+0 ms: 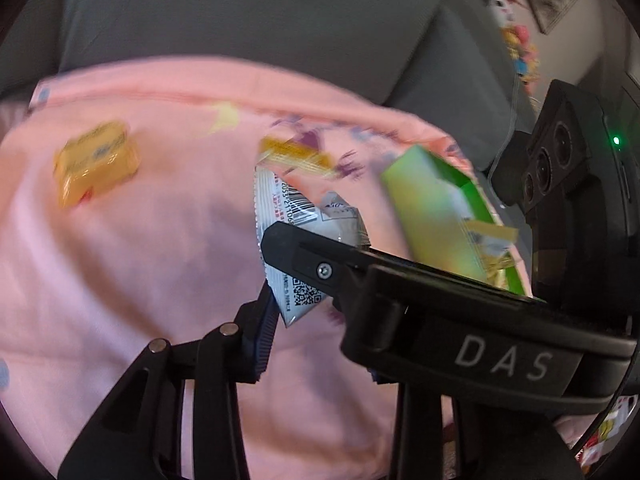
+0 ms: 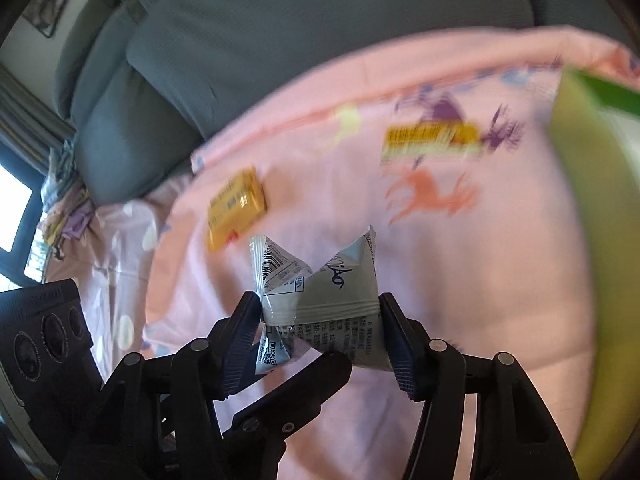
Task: Organize snacks
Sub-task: 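Carry the white-and-silver packet with the right gripper into the box, release, then move the right gripper back toward the yellow bar packet on the sheet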
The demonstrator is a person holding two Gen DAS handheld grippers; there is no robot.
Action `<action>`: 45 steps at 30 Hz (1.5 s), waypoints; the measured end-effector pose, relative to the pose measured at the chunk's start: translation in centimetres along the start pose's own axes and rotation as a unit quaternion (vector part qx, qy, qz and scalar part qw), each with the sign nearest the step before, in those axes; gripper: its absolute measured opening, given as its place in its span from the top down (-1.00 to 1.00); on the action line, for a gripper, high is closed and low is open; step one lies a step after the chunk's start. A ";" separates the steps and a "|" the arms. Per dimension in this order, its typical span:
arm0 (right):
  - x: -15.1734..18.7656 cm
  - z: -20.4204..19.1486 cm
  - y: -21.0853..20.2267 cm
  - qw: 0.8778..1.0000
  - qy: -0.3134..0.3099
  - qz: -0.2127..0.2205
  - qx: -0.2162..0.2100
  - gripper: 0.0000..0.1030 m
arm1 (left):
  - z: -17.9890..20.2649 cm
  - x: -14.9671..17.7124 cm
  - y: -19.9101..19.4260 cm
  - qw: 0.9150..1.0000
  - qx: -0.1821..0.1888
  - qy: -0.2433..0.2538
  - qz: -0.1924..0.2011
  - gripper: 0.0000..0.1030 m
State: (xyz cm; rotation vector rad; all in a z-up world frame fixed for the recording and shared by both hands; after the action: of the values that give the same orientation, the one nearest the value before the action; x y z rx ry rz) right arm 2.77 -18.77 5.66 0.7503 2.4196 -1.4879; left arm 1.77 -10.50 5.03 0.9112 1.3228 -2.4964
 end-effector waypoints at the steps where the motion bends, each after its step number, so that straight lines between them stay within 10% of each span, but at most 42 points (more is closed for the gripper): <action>1: -0.4 0.3 -0.8 1.000 0.001 0.011 -0.001 -0.21 | 0.9 -0.5 0.0 1.000 0.005 0.012 0.005 0.32; 22: -3.6 18.9 -11.7 0.959 0.225 0.167 0.040 -0.21 | 18.1 -4.4 11.8 0.980 0.084 0.167 -0.069 0.32; 35: -3.2 21.7 -12.0 0.939 0.282 0.177 0.081 -0.21 | 17.9 -3.9 11.5 0.982 0.077 0.150 -0.080 0.24; 45: -3.3 20.1 -13.7 0.932 0.271 0.236 0.051 -0.48 | 12.8 -4.4 6.0 0.993 0.012 0.112 -0.030 -0.49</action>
State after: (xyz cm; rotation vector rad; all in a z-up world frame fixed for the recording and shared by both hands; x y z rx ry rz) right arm -3.32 -42.40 8.19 1.8206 2.2481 -1.3318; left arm 2.19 -24.77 8.88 1.2039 1.4053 -2.5210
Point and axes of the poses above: each gripper's, at about its wrist camera, not at the fingertips, and y roughly the way its jaws point, z to its right, x to its underside, the point moved 4 cm from there along y, roughly the way its jaws point, and after that the axes turned 5 degrees about y, right-handed, at the moved point
